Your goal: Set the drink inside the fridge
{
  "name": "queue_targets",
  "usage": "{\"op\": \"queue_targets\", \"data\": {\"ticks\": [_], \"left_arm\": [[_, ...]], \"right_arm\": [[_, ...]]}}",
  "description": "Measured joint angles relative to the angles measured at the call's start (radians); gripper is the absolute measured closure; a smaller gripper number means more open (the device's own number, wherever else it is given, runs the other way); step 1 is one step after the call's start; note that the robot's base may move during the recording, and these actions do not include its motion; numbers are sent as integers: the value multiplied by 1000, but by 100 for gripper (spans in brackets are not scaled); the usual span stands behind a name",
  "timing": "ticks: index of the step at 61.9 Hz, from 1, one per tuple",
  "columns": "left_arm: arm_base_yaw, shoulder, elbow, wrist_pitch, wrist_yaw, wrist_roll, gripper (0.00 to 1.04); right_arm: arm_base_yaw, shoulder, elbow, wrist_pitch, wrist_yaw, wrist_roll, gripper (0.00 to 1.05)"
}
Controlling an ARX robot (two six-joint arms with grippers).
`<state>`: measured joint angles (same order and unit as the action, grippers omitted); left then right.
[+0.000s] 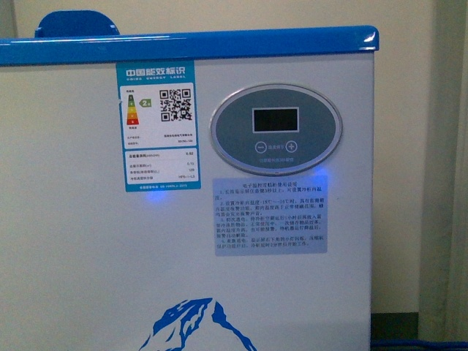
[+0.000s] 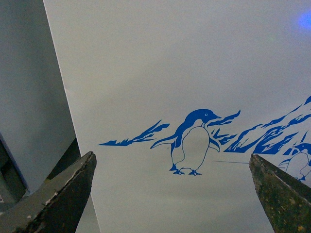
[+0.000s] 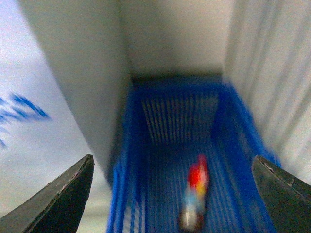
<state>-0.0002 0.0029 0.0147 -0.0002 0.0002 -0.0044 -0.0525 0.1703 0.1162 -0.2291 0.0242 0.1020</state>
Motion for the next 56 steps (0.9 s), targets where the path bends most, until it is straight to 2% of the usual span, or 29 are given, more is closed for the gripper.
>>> {"op": "queue_targets", "data": {"ticks": [2,4,8,12,25,31,43,56], "left_arm": [[0,0,0,0,0,0,8],[0,0,0,0,0,0,8],[0,0,0,0,0,0,8],[0,0,0,0,0,0,8],[0,0,0,0,0,0,8],[0,0,0,0,0,0,8],[0,0,0,0,0,0,8],[0,0,0,0,0,0,8]], "right_arm": [[-74,151,57,-76,-44,33,7],[-148,304,87,-60,-80,41,7],[-270,625,143,83,-114,35,7],[-298,885,185,254,-96,4,7],[-285,1446,319,581,-68,-56,7],[-265,1690,422,663,-44,-51,7],[-235,2033,628,713,9,-18,7],[-193,2301,892,657,50,7,7]]}}
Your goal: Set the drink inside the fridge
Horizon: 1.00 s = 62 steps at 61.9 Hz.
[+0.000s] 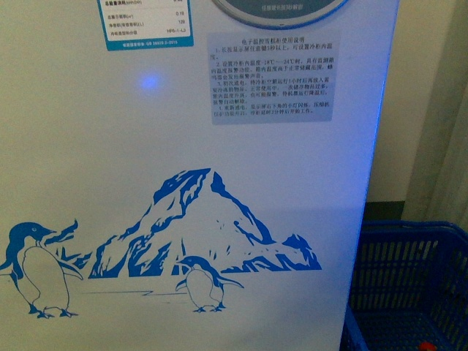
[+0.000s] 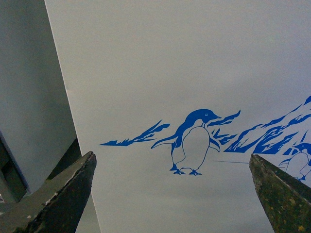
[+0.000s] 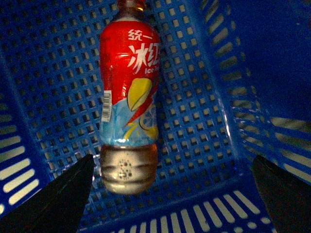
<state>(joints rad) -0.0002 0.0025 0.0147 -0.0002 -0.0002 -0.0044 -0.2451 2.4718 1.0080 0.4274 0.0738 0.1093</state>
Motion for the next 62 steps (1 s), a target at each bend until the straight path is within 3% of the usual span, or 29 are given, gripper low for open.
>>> {"op": "queue_targets", "data": {"ticks": [38,62], "left_arm": [[0,0,0,0,0,0,8],[0,0,0,0,0,0,8]], "right_arm": [[66,464,553,-224,31,129,7],[91,558,644,-280,32,139,7]]}}
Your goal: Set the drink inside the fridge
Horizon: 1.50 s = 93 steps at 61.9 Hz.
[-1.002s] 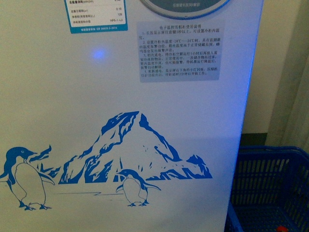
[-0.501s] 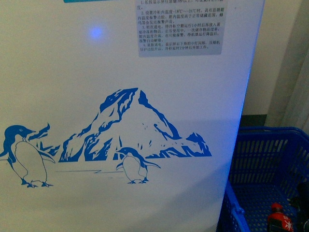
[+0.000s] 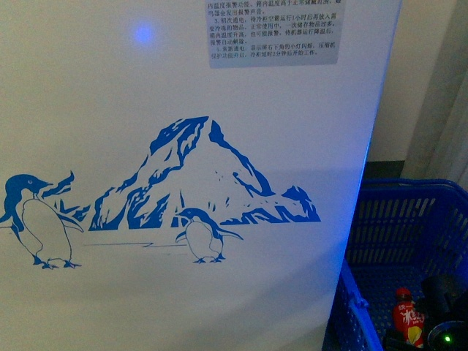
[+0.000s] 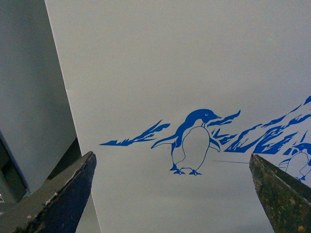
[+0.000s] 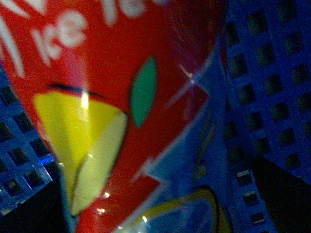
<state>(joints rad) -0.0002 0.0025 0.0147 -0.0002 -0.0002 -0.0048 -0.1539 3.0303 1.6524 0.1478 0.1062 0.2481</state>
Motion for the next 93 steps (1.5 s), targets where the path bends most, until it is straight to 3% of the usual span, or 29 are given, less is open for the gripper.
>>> {"op": "queue_targets", "data": {"ticks": [15,33,43,65,93], "left_arm": [[0,0,0,0,0,0,8],[0,0,0,0,0,0,8],[0,0,0,0,0,0,8],[0,0,0,0,0,0,8],[0,0,0,0,0,0,8]], "right_arm": [[7,8,14,5,8,0,9],[4,-31,-56,50,-1,-5,40],[-18,-177,-239,116,-17,-29,60],[-81,-898,-615,226,-137,-182,63],[-141,-1766,-937,92,-330,-153,63]]}}
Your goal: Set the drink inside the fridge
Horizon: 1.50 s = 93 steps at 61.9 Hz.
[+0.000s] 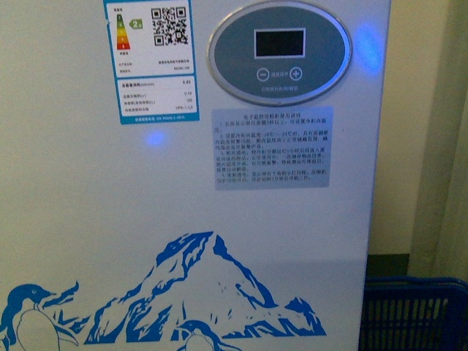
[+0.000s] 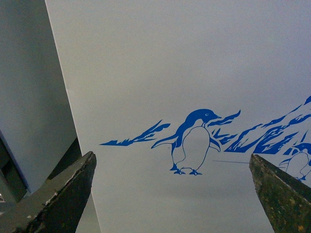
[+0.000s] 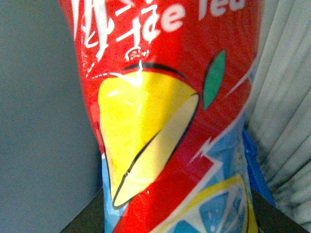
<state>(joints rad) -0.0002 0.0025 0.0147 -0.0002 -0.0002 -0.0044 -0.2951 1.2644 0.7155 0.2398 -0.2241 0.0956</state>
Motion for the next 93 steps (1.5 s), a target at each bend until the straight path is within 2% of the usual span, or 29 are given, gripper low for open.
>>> {"op": "queue_targets", "data": {"ticks": [12,22,30,39,54,68,93], "left_arm": [[0,0,0,0,0,0,8],[0,0,0,0,0,0,8],[0,0,0,0,0,0,8],[0,0,0,0,0,0,8],[0,0,0,0,0,0,8],[0,0,0,0,0,0,8],[0,0,0,0,0,0,8]], "right_arm": [[-26,-344,-82,-98,-8,62,63],[-1,-604,-159,-200,-12,118,63],[100,-763,-203,-305,6,152,63],[304,-891,-231,-400,181,155,63],[393,-938,-251,-412,312,151,63],[471,-953,-304,-398,508,140,63],[486,-953,-317,-398,516,132,64]]}}
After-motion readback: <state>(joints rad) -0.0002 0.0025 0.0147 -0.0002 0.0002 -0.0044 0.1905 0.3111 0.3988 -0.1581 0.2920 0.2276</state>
